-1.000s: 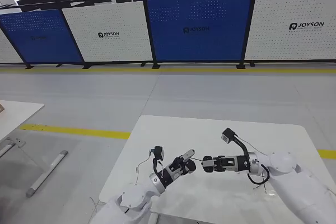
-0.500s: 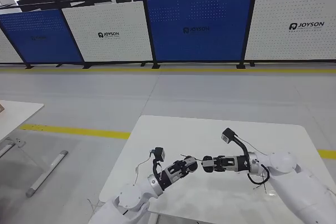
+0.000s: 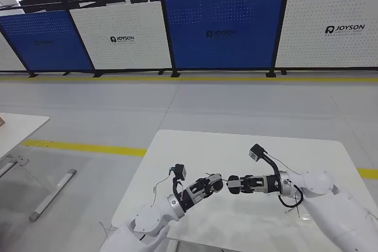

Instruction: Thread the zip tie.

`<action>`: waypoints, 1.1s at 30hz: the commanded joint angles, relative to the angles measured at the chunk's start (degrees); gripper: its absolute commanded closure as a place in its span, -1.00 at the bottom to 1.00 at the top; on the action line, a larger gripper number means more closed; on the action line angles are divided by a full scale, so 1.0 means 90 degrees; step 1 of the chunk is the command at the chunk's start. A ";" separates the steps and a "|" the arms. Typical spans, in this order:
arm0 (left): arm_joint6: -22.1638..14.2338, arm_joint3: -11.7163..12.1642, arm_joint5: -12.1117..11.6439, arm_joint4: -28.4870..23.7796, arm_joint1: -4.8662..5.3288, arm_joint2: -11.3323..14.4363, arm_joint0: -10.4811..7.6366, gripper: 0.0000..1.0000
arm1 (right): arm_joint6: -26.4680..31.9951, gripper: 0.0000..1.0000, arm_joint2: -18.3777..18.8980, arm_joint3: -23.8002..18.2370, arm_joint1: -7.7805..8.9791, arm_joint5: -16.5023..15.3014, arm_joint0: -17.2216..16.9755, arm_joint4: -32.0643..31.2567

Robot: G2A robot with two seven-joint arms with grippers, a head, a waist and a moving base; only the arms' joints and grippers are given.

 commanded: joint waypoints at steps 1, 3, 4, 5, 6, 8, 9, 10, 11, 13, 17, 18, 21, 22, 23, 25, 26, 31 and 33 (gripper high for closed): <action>-0.0004 -0.0003 -0.0001 0.0001 -0.0004 0.0007 0.0000 0.84 | 0.0000 1.00 0.0000 0.0000 0.0000 0.0000 0.0000 0.0000; -0.0001 -0.0005 -0.0008 0.0008 -0.0005 0.0008 0.0004 0.92 | 0.0000 1.00 0.0000 0.0000 0.0000 0.0000 0.0000 0.0000; 0.0004 -0.0008 -0.0015 0.0017 -0.0007 0.0007 0.0009 1.00 | 0.0000 1.00 0.0000 0.0000 0.0000 0.0000 0.0000 0.0000; 0.0008 -0.0010 -0.0020 0.0024 -0.0007 0.0008 0.0014 1.00 | 0.0000 1.00 0.0000 0.0000 0.0000 0.0000 0.0000 0.0000; 0.0011 -0.0014 -0.0025 0.0030 -0.0008 0.0008 0.0019 1.00 | 0.0000 1.00 0.0000 0.0000 0.0000 0.0000 0.0000 0.0000; 0.0022 -0.0028 -0.0038 0.0051 -0.0010 0.0009 0.0035 1.00 | 0.0000 1.00 0.0000 0.0000 0.0000 0.0000 0.0000 0.0000; 0.0029 -0.0034 -0.0044 0.0062 -0.0010 0.0010 0.0041 1.00 | 0.0000 1.00 0.0000 0.0000 0.0000 0.0000 0.0000 0.0000; 0.0034 -0.0041 -0.0048 0.0073 -0.0011 0.0012 0.0048 1.00 | 0.0000 1.00 0.0000 0.0000 0.0000 0.0000 0.0000 0.0000; 0.0039 -0.0051 -0.0052 0.0089 -0.0012 0.0014 0.0056 1.00 | 0.0000 1.00 0.0000 0.0000 0.0000 0.0000 0.0000 0.0000; 0.0042 -0.0069 -0.0053 0.0105 -0.0013 0.0016 0.0069 1.00 | 0.0000 1.00 0.0000 0.0000 0.0000 0.0000 0.0000 0.0000; 0.0025 -0.0110 -0.0057 0.0124 -0.0011 0.0001 0.0101 1.00 | 0.0000 1.00 0.0000 0.0000 0.0000 0.0000 0.0000 0.0000; 0.0017 -0.0119 -0.0058 0.0128 -0.0010 -0.0004 0.0111 0.88 | 0.0000 1.00 0.0000 0.0000 0.0000 0.0000 0.0000 0.0000; -0.0004 -0.0137 -0.0060 0.0131 -0.0008 -0.0017 0.0130 0.66 | 0.0000 1.00 0.0000 0.0000 0.0000 0.0000 0.0000 0.0000; -0.0012 -0.0139 -0.0061 0.0130 -0.0008 -0.0021 0.0133 0.68 | 0.0000 1.00 0.0000 0.0000 0.0000 0.0000 0.0000 0.0000; -0.0017 -0.0141 -0.0060 0.0129 -0.0007 -0.0025 0.0134 0.70 | 0.0000 1.00 0.0000 0.0000 0.0000 0.0000 0.0000 0.0000; -0.0024 -0.0144 -0.0056 0.0130 -0.0007 -0.0033 0.0137 0.94 | 0.0000 1.00 0.0000 0.0000 0.0000 0.0000 0.0000 0.0000; -0.0026 -0.0145 -0.0054 0.0130 -0.0008 -0.0036 0.0139 0.96 | 0.0000 1.00 0.0000 0.0000 0.0000 0.0000 0.0000 0.0000; -0.0025 -0.0134 -0.0053 0.0116 -0.0010 -0.0054 0.0138 1.00 | 0.0000 1.00 0.0000 0.0000 0.0000 0.0000 0.0000 0.0000; -0.0023 -0.0130 -0.0053 0.0112 -0.0011 -0.0059 0.0137 1.00 | 0.0000 1.00 0.0000 0.0000 0.0000 0.0000 0.0000 0.0000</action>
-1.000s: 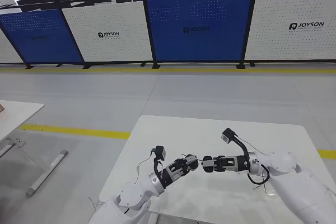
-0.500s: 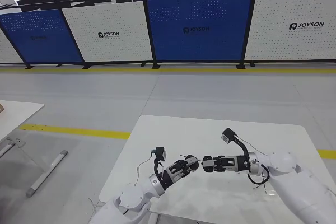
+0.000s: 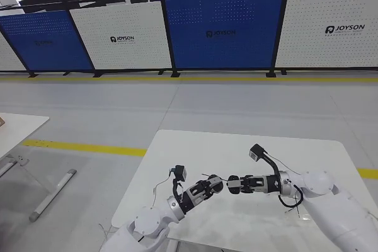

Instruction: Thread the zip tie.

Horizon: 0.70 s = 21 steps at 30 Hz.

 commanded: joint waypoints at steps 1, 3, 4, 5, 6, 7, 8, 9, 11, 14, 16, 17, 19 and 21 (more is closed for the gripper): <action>0.0004 0.0003 -0.0001 0.0001 -0.0001 -0.0004 0.0001 1.00 | 0.0000 1.00 0.0000 0.0000 0.0000 0.0000 0.0000 0.0000; 0.0009 0.0003 -0.0006 0.0012 -0.0002 -0.0008 0.0003 1.00 | 0.0000 1.00 0.0000 0.0000 0.0000 0.0000 0.0000 0.0000; 0.0013 0.0003 -0.0010 0.0021 -0.0003 -0.0010 0.0004 1.00 | 0.0000 1.00 0.0000 0.0000 0.0000 0.0000 0.0000 0.0000; 0.0021 0.0001 -0.0015 0.0032 -0.0003 -0.0012 0.0006 1.00 | 0.0000 1.00 0.0000 0.0000 0.0000 0.0000 0.0000 0.0000; 0.0031 -0.0001 -0.0023 0.0045 -0.0004 -0.0014 0.0009 1.00 | 0.0000 1.00 0.0000 0.0000 0.0000 0.0000 0.0000 0.0000; 0.0039 -0.0010 -0.0027 0.0054 -0.0005 -0.0012 0.0016 1.00 | -0.0079 0.50 -0.0011 -0.0064 0.0000 0.0050 -0.0045 -0.0064; 0.0055 -0.0025 -0.0029 0.0068 -0.0005 -0.0015 0.0025 1.00 | -0.0184 -1.00 0.0014 -0.0140 0.0003 0.0058 -0.0079 -0.0111; 0.0097 -0.0053 -0.0028 0.0103 -0.0004 -0.0023 0.0046 1.00 | -0.0152 -1.00 0.0045 -0.0231 0.0012 0.0054 -0.0141 -0.0076; 0.0172 -0.0104 -0.0021 0.0169 -0.0002 -0.0035 0.0091 1.00 | -0.0209 -1.00 0.0192 -0.0257 0.0040 0.0032 -0.0200 0.0018; 0.0362 -0.0152 0.0046 0.0174 0.0001 -0.0106 0.0183 1.00 | -0.0183 -1.00 0.0540 -0.0372 0.0135 -0.0122 -0.0394 0.0177; 0.0577 -0.0156 0.0132 0.0211 0.0002 -0.0168 0.0240 1.00 | -0.0220 -1.00 0.0892 -0.0498 0.0238 -0.0122 -0.0614 0.0222; 0.0634 -0.0160 0.0176 0.0219 0.0001 -0.0176 0.0263 1.00 | -0.0216 -1.00 0.1042 -0.0574 0.0284 -0.0122 -0.0732 0.0231; 0.0823 -0.0154 0.0354 0.0188 -0.0006 -0.0205 0.0287 1.00 | -0.0248 -1.00 0.1410 -0.0706 0.0385 -0.0122 -0.0992 0.0265; 0.0927 -0.0162 0.0498 0.0238 -0.0014 -0.0180 0.0289 1.00 | -0.0217 -1.00 0.1820 -0.0911 0.0489 -0.0122 -0.1330 0.0347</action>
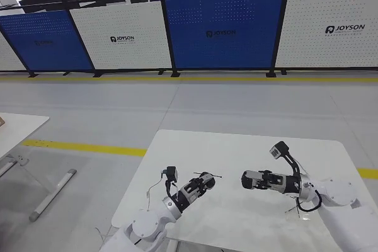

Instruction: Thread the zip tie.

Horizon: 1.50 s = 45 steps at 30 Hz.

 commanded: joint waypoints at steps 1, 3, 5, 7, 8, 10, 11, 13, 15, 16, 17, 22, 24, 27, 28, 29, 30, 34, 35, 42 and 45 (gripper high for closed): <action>0.0096 0.0008 0.0135 0.0096 -0.0008 0.0039 -0.0011 1.00 | -0.0035 -1.00 0.0403 -0.0155 0.0081 0.0000 -0.0302 0.0085; 0.0211 0.0028 0.0237 0.0176 -0.0028 0.0136 -0.0040 1.00 | -0.0062 -1.00 0.0460 -0.0186 0.0091 0.0000 -0.0346 0.0094; 0.0211 0.0028 0.0237 0.0176 -0.0028 0.0136 -0.0040 1.00 | -0.0062 -1.00 0.0460 -0.0186 0.0091 0.0000 -0.0346 0.0094; 0.0211 0.0028 0.0237 0.0176 -0.0028 0.0136 -0.0040 1.00 | -0.0062 -1.00 0.0460 -0.0186 0.0091 0.0000 -0.0346 0.0094; 0.0211 0.0028 0.0237 0.0176 -0.0028 0.0136 -0.0040 1.00 | -0.0062 -1.00 0.0460 -0.0186 0.0091 0.0000 -0.0346 0.0094; 0.0211 0.0028 0.0237 0.0176 -0.0028 0.0136 -0.0040 1.00 | -0.0062 -1.00 0.0460 -0.0186 0.0091 0.0000 -0.0346 0.0094; 0.0211 0.0028 0.0237 0.0176 -0.0028 0.0136 -0.0040 1.00 | -0.0062 -1.00 0.0460 -0.0186 0.0091 0.0000 -0.0346 0.0094; 0.0211 0.0028 0.0237 0.0176 -0.0028 0.0136 -0.0040 1.00 | -0.0062 -1.00 0.0460 -0.0186 0.0091 0.0000 -0.0346 0.0094; 0.0211 0.0028 0.0237 0.0176 -0.0028 0.0136 -0.0040 1.00 | -0.0062 -1.00 0.0460 -0.0186 0.0091 0.0000 -0.0346 0.0094; 0.0211 0.0028 0.0237 0.0176 -0.0028 0.0136 -0.0040 1.00 | -0.0062 -1.00 0.0460 -0.0186 0.0091 0.0000 -0.0346 0.0094; 0.0220 0.0028 0.0237 0.0177 -0.0029 0.0138 -0.0043 1.00 | -0.0062 -1.00 0.0460 -0.0186 0.0091 0.0000 -0.0346 0.0094; 0.0275 -0.0089 0.0244 0.0057 -0.0064 0.0212 -0.0101 1.00 | -0.0062 -1.00 0.0460 -0.0186 0.0091 0.0000 -0.0346 0.0094; 0.0155 -0.0130 0.0245 -0.0169 -0.0062 0.0123 -0.0122 1.00 | -0.0062 -1.00 0.0460 -0.0186 0.0091 0.0000 -0.0346 0.0094; -0.0188 -0.0233 0.0159 -0.0531 -0.0030 -0.0126 -0.0047 1.00 | -0.0062 -1.00 0.0460 -0.0186 0.0091 0.0000 -0.0346 0.0094; -0.0309 -0.0262 0.0120 -0.0520 -0.0009 -0.0227 -0.0006 1.00 | -0.0062 -1.00 0.0460 -0.0186 0.0091 0.0000 -0.0346 0.0094; -0.0573 -0.0305 0.0129 -0.0372 0.0029 -0.0334 0.0071 1.00 | -0.0062 -1.00 0.0460 -0.0186 0.0091 0.0000 -0.0346 0.0094; -0.0704 -0.0345 0.0126 -0.0256 0.0055 -0.0422 0.0135 1.00 | -0.0062 -1.00 0.0460 -0.0186 0.0091 0.0000 -0.0346 0.0094; -0.0704 -0.0345 0.0126 -0.0256 0.0055 -0.0422 0.0135 1.00 | -0.0062 -1.00 0.0460 -0.0186 0.0091 0.0000 -0.0346 0.0094; -0.0704 -0.0345 0.0126 -0.0256 0.0055 -0.0422 0.0135 1.00 | -0.0062 -1.00 0.0460 -0.0186 0.0091 0.0000 -0.0346 0.0094; -0.0445 -0.0260 0.0212 -0.0232 0.0037 -0.0413 0.0082 1.00 | -0.0062 -1.00 0.0460 -0.0186 0.0091 0.0000 -0.0346 0.0094; -0.0283 -0.0417 0.0036 -0.0584 0.0010 -0.0476 0.0080 1.00 | -0.0062 -1.00 0.0460 -0.0186 0.0091 0.0000 -0.0346 0.0094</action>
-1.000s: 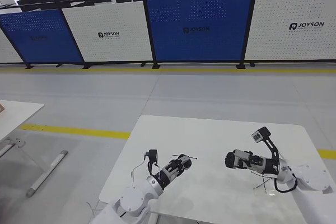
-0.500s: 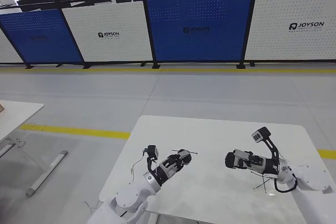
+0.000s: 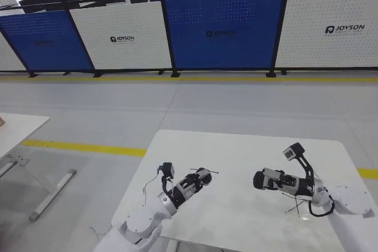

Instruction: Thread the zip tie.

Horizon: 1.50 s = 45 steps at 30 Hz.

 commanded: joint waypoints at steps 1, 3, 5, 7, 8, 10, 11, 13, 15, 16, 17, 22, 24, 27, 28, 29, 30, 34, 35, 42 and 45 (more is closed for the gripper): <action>0.0105 -0.0171 -0.0235 -0.0256 -0.0011 -0.0098 0.0043 1.00 | 0.0000 -1.00 0.0000 0.0000 0.0000 0.0000 0.0000 0.0000; 0.0212 -0.0442 -0.0605 -0.0558 -0.0023 -0.0241 0.0159 1.00 | 0.0000 -1.00 0.0000 0.0000 0.0000 0.0000 0.0000 0.0000; 0.0085 -0.0737 -0.0924 -0.0941 -0.0019 -0.0437 0.0293 1.00 | 0.0000 -1.00 0.0000 0.0000 0.0000 0.0000 0.0000 0.0000; -0.0008 -0.1009 -0.1111 -0.1168 -0.0008 -0.0645 0.0423 1.00 | 0.0000 -1.00 0.0000 0.0000 0.0000 0.0000 0.0000 0.0000; -0.0075 -0.1246 -0.1245 -0.1253 0.0002 -0.0792 0.0536 1.00 | 0.0000 -1.00 0.0000 0.0000 0.0000 0.0000 0.0000 0.0000; -0.0154 -0.1583 -0.1380 -0.1331 0.0015 -0.0986 0.0738 1.00 | 0.0000 -1.00 0.0000 0.0000 0.0000 0.0000 0.0000 0.0000; -0.0184 -0.1761 -0.1421 -0.1343 0.0021 -0.1078 0.0843 1.00 | 0.0000 -1.00 0.0000 0.0000 0.0000 0.0000 0.0000 0.0000; -0.0210 -0.2102 -0.1454 -0.1311 0.0032 -0.1253 0.1082 1.00 | 0.0000 -1.00 0.0000 0.0000 0.0000 0.0000 0.0000 0.0000; -0.0163 -0.2304 -0.1448 -0.1146 0.0035 -0.1359 0.1247 1.00 | 0.0000 -1.00 0.0000 0.0000 0.0000 0.0000 0.0000 0.0000; -0.0147 -0.2353 -0.1402 -0.1096 0.0034 -0.1356 0.1296 1.00 | 0.0000 -1.00 0.0000 0.0000 0.0000 0.0000 0.0000 0.0000; -0.0128 -0.2368 -0.1332 -0.0991 0.0034 -0.1351 0.1318 1.00 | 0.0000 -1.00 0.0000 0.0000 0.0000 0.0000 0.0000 0.0000; 0.0360 -0.1950 -0.0688 -0.0368 -0.0011 -0.0954 0.1110 1.00 | 0.0000 -1.00 0.0000 0.0000 0.0000 0.0000 0.0000 0.0000; 0.0608 -0.1651 -0.0494 -0.0145 -0.0042 -0.0734 0.0910 1.00 | 0.0000 -1.00 0.0000 0.0000 0.0000 0.0000 0.0000 0.0000; 0.0959 -0.1007 -0.0270 0.0223 -0.0106 -0.0313 0.0544 1.00 | 0.0000 -1.00 0.0000 0.0000 0.0000 0.0000 0.0000 0.0000; 0.1048 -0.0818 -0.0224 0.0329 -0.0127 -0.0173 0.0452 1.00 | 0.0000 -1.00 0.0000 0.0000 0.0000 0.0000 0.0000 0.0000; 0.1111 -0.0609 -0.0180 0.0418 -0.0153 -0.0021 0.0332 1.00 | 0.0000 -1.00 0.0000 0.0000 0.0000 0.0000 0.0000 0.0000; 0.1183 -0.0465 -0.0161 0.0501 -0.0168 0.0053 0.0264 1.00 | 0.0000 -1.00 0.0000 0.0000 0.0000 0.0000 0.0000 0.0000; 0.1195 0.0015 -0.0021 0.0796 -0.0202 0.0292 0.0116 1.00 | 0.0000 -1.00 0.0000 0.0000 0.0000 0.0000 0.0000 0.0000; 0.1188 0.0100 0.0018 0.0889 -0.0204 0.0327 0.0108 1.00 | 0.0000 -1.00 0.0000 0.0000 0.0000 0.0000 0.0000 0.0000; 0.1293 0.0173 0.0110 0.1293 -0.0207 0.0381 0.0113 1.00 | 0.0000 -1.00 0.0000 0.0000 0.0000 0.0000 0.0000 0.0000; 0.1293 0.0173 0.0110 0.1293 -0.0207 0.0381 0.0113 1.00 | 0.0000 -1.00 0.0000 0.0000 0.0000 0.0000 0.0000 0.0000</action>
